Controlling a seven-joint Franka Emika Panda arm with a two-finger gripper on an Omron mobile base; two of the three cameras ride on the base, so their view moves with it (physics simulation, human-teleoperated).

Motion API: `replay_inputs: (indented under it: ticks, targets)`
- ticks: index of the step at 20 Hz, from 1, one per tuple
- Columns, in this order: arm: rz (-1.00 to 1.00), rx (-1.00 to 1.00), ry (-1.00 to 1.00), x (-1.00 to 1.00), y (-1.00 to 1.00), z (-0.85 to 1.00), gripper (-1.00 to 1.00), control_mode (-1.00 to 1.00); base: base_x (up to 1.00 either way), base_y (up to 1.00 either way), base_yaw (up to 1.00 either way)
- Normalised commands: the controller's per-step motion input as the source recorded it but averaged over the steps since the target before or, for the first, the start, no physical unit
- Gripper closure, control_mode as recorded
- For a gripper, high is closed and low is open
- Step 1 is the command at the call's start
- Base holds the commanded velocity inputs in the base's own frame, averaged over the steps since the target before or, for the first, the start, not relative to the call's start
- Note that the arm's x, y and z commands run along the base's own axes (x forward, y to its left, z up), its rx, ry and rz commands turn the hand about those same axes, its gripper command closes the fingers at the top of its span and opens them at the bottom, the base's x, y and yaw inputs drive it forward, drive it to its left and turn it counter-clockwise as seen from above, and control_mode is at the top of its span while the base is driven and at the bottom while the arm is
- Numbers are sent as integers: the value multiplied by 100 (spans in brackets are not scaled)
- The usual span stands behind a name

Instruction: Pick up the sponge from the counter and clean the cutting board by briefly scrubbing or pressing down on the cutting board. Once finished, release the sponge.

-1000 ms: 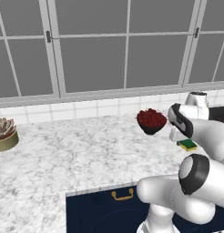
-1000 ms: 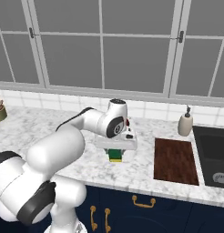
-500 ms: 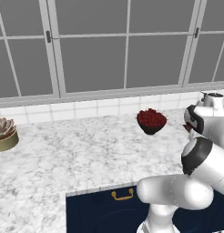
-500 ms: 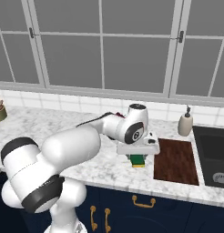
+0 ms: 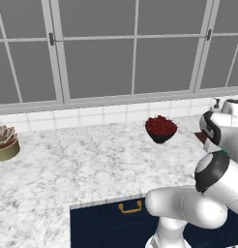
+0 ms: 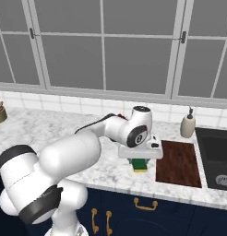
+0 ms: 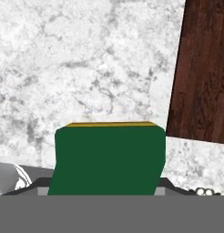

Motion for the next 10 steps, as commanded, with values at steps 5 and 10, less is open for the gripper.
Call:
replay_inputs:
  ticks: [5,10]
  targets:
    - [-1,0,0,0,-4,-4,100,100,3,-54,-2]
    - [0,0,0,0,0,0,100,100,6,-71,0]
